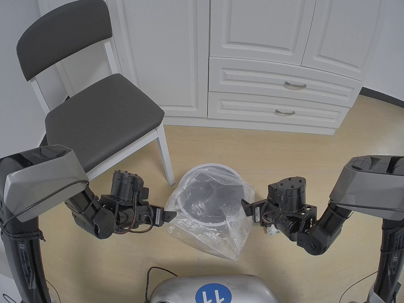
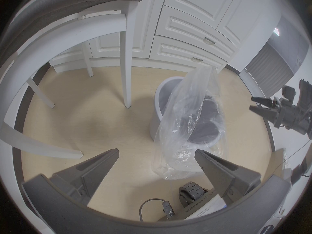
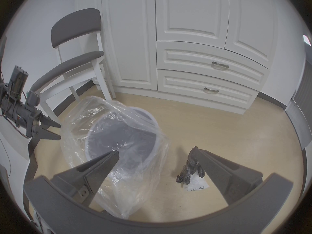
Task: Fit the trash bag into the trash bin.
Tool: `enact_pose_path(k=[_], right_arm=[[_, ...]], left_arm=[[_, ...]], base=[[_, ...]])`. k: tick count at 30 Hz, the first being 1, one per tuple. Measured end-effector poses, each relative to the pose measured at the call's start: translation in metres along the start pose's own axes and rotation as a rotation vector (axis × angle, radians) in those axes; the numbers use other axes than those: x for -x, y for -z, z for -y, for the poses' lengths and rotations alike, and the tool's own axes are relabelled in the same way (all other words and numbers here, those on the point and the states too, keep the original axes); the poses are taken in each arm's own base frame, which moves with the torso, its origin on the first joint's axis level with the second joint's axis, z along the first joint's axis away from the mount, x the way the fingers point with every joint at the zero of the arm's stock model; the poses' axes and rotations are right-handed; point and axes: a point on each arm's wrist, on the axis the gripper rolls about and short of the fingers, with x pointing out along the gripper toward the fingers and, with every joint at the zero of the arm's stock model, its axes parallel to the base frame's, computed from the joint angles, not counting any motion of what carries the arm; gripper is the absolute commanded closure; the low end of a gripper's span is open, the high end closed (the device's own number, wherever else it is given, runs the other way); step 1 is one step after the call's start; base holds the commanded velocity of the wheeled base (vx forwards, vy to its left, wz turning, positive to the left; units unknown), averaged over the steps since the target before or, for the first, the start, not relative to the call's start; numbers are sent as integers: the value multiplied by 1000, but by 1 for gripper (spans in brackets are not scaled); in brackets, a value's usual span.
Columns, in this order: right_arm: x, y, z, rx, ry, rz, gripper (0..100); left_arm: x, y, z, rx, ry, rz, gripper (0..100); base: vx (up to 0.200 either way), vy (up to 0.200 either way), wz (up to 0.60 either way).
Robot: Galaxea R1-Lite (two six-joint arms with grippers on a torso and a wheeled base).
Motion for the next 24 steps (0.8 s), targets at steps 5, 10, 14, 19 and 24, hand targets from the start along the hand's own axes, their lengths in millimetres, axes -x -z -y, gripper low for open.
enact_pose_path(k=[5, 10, 14, 19, 24], right_arm=[[-15, 7, -8, -4, -7, 12, 0], [-33, 11, -15, -34, -24, 106, 0], [-51, 20, -18, -45, -30, 146, 0], [-71, 28, -23, -66, -25, 191, 100], [-88, 30, -22, -101, -16, 289, 100]], left_arm=[[1, -2, 1, -2, 2, 11, 0], [2, -3, 2, -4, 4, 17, 0], [2, -3, 3, -7, 6, 19, 0], [2, -3, 5, -9, 9, 21, 0], [3, -3, 7, -9, 12, 25, 0]], base=[[0, 0, 0], [0, 0, 0], [0, 0, 0], [0, 0, 0], [0, 0, 0]])
